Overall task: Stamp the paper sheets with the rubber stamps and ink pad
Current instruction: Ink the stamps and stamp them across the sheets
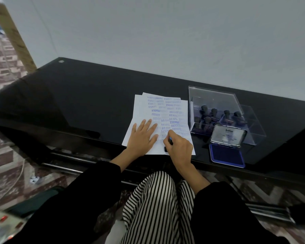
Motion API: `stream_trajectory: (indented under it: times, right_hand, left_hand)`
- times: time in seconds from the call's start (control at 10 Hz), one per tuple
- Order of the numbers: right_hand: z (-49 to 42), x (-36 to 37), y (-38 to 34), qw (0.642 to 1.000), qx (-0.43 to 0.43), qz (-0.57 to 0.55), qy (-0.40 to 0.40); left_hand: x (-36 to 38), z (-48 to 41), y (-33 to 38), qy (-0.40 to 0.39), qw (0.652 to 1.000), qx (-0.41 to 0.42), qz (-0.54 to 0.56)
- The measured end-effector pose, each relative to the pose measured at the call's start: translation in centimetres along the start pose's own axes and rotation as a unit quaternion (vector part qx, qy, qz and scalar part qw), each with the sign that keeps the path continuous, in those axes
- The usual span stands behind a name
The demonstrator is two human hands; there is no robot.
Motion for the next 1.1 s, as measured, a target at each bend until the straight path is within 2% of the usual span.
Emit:
stream_trajectory:
  times: [0.6,0.9,1.1]
  right_hand:
    - [-0.05,0.11,-0.13,1.000,-0.004,0.004,0.019]
    - [0.57,-0.49,-0.08,1.000,-0.020,0.004,0.006]
    - [0.48,-0.57,-0.23,0.999,-0.006,0.005,-0.031]
  left_hand:
    - [0.09,-0.02,0.04,-0.001,1.000,-0.002,-0.002]
    - [-0.11,0.02,0.18,-0.008,1.000,-0.005,-0.005]
    - [-0.20,-0.01,0.24,-0.016,1.000,-0.003,-0.019]
Point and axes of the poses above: each hand's wrist, its own z-axis away from the middle knuckle, its own x-axis out of the palm, y = z × x, the point moved 1 cm from there along -z, towards the middle knuckle, and after that the axes turned 5 degrees about y, right-handed, at the moved point
